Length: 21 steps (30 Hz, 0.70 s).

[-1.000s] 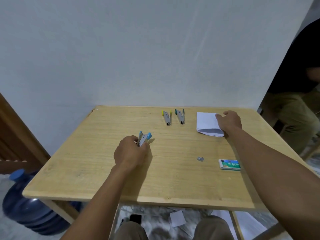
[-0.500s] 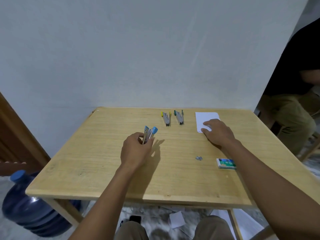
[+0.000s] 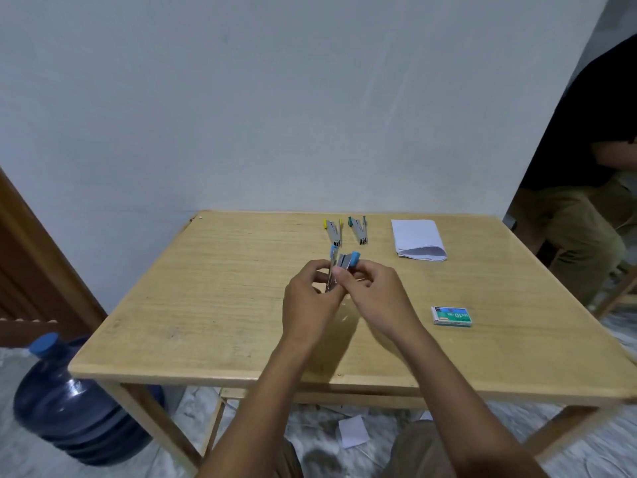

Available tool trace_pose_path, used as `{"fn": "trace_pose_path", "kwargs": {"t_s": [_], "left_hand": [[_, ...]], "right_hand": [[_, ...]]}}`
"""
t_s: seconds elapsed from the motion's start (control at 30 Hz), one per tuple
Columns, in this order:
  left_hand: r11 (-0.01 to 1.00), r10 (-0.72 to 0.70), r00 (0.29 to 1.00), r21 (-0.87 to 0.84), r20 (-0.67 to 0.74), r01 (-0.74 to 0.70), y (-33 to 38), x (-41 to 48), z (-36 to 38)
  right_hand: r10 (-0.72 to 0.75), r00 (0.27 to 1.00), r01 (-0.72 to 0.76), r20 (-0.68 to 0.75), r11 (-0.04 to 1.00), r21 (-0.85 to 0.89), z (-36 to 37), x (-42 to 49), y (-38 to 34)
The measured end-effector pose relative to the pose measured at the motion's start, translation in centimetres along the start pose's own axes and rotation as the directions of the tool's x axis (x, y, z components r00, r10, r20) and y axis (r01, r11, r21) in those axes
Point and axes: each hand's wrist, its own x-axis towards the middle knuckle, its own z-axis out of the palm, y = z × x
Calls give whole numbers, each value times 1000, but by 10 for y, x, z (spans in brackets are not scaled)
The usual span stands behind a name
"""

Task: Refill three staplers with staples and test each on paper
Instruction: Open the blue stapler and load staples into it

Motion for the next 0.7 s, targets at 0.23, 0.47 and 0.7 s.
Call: {"fn": "trace_pose_path", "kwargs": {"t_s": [0.23,0.47,0.7], "left_hand": [[993,-13,942,-105,335,51,0,3,-23],[997,63,951,-70,301,-44,1,1,-18],[989,2,959,-141,283,40,3,-7,-11]], "right_hand": [[-47,996,46,80,999,23,-15,-4,1],[-11,1000,9,27,997,80,-9,-11,7],[27,994,-17,-109,996,89,5,-19,10]]}}
